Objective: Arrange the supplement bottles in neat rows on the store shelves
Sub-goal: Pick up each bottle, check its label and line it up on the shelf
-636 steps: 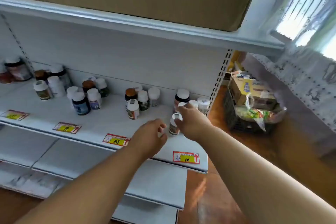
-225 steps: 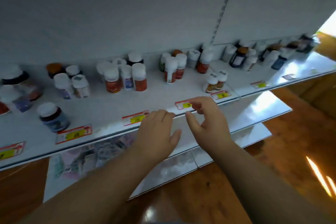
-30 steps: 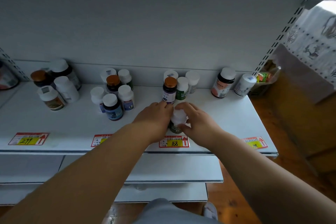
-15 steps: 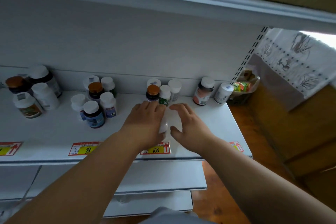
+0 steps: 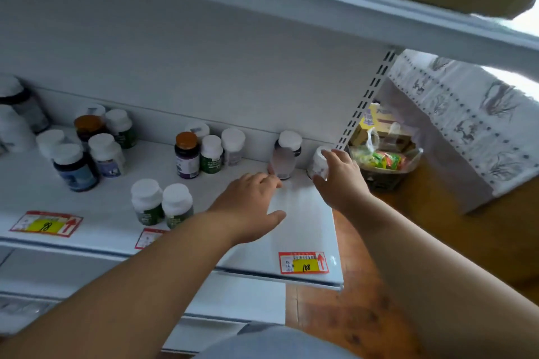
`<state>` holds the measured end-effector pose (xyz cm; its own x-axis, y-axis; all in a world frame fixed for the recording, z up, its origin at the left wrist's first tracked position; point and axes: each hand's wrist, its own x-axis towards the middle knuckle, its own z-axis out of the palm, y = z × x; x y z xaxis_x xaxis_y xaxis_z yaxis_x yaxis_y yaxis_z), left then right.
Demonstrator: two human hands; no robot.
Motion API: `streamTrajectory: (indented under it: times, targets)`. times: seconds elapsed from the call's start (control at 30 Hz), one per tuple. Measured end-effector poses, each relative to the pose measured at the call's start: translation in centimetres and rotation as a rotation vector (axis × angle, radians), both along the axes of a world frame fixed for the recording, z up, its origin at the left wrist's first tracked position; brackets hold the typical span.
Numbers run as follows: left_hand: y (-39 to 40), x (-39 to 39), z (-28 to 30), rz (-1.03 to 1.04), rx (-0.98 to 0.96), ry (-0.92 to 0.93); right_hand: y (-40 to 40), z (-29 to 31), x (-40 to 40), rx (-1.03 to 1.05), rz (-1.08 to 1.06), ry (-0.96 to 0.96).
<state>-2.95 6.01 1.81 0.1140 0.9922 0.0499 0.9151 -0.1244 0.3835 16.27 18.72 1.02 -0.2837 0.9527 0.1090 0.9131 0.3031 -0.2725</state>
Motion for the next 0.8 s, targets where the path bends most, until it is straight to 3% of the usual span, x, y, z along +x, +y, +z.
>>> streamTrajectory:
  times: [0.1,0.23,0.3,0.5,0.7,0.8]
  targets:
    - [0.8,2.0,-0.9,0.070,-0.012,-0.063,2.5,-1.0,0.5,-0.079,0.038,-0.079]
    - [1.1,3.5,-2.0,0.132,-0.048,-0.125,3.5,-1.5,1.0,0.115,0.072,-0.040]
    - [1.2,3.9,-2.4,0.168,-0.059,-0.168,3.6,-1.0,1.0,0.112,0.101,-0.005]
    - [0.5,3.2,-2.4,0.308,-0.145,-0.587,-0.5,1.7,0.1,-0.271,0.233,0.477]
    - [-1.5,1.7,-2.4,0.210,-0.220,-0.757,-4.8,3.7,-1.4,-0.357,0.234,0.510]
    - [-2.7,0.7,-2.3,0.182,-0.208,-0.781,-6.3,4.3,-1.1,-0.517,0.275,0.657]
